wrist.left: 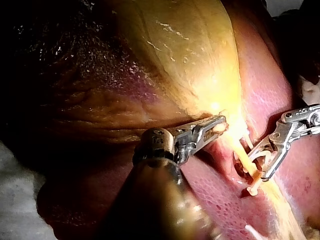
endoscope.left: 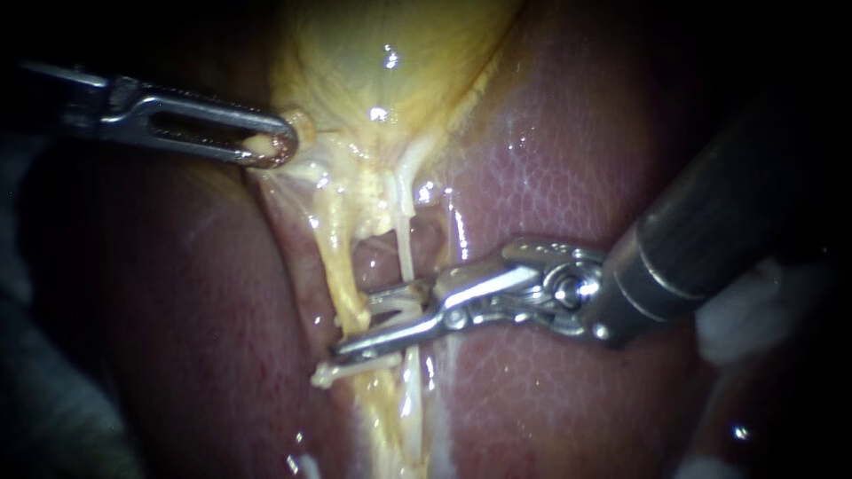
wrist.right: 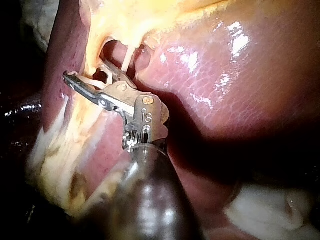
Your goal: Clipping second clip left tube
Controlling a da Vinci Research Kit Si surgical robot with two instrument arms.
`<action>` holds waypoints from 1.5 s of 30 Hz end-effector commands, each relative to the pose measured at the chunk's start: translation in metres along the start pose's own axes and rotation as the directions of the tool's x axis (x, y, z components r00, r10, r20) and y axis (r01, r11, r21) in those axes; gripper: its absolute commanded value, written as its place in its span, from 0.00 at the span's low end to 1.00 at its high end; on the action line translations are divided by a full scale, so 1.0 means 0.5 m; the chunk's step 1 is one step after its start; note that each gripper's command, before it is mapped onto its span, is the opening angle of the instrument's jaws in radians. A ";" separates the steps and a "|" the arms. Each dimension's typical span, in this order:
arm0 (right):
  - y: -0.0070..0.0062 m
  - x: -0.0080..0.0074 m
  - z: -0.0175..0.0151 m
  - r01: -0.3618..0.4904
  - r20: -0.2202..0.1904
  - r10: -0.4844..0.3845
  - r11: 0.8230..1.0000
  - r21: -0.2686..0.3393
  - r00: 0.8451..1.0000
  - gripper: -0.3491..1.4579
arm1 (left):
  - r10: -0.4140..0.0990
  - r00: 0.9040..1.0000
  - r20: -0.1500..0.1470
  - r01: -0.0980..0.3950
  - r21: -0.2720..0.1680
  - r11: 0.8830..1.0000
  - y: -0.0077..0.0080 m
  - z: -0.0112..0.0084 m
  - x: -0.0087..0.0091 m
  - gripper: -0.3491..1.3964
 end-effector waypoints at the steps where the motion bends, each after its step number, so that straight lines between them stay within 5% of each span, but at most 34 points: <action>1: 0.0002 -0.0001 -0.0003 -0.005 0.003 0.005 1.000 -0.004 1.000 0.44 | 0.000 1.000 0.000 0.000 0.000 1.000 0.0001 -0.0001 0.0000 0.00; 29: -0.0017 0.0006 -0.0087 0.024 0.035 -0.023 0.999 -0.024 0.999 0.44 | 0.000 1.000 0.001 0.000 -0.001 1.000 0.0001 -0.0006 0.0000 0.00; 45: -0.0013 0.0004 -0.0056 0.031 0.028 -0.030 0.999 -0.028 0.999 0.44 | 0.000 1.000 0.001 0.000 -0.001 1.000 0.0001 -0.0006 0.0000 0.00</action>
